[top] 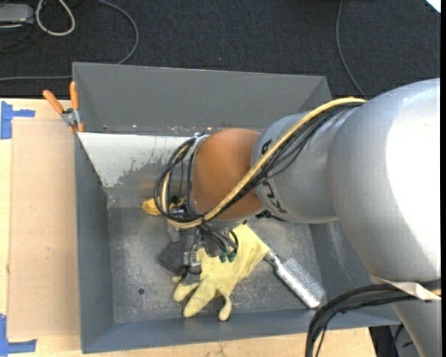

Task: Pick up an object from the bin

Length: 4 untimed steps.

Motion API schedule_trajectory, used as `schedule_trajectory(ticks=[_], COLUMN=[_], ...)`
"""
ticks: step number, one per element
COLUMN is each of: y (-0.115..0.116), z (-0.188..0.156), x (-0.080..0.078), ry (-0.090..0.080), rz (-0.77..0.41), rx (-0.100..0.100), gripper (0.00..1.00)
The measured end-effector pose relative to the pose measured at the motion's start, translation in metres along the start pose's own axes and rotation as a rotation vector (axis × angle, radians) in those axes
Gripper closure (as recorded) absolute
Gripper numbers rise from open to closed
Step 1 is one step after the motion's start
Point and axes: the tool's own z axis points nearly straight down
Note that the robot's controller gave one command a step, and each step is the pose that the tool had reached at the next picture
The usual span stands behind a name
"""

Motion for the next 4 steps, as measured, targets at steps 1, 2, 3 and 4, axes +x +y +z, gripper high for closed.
schedule_trajectory(ticks=[1, 2, 3, 4], y=[-0.060, -0.046, -0.046, -0.052], z=[-0.001, -0.001, -0.001, -0.029], x=[0.019, 0.056, 0.056, 0.055], ry=[-0.004, -0.007, -0.007, -0.008], rz=[-0.189, 0.082, 0.083, 0.098], rx=[0.000, -0.005, -0.005, -0.006], gripper=[0.00, 1.00, 1.00, 1.00])
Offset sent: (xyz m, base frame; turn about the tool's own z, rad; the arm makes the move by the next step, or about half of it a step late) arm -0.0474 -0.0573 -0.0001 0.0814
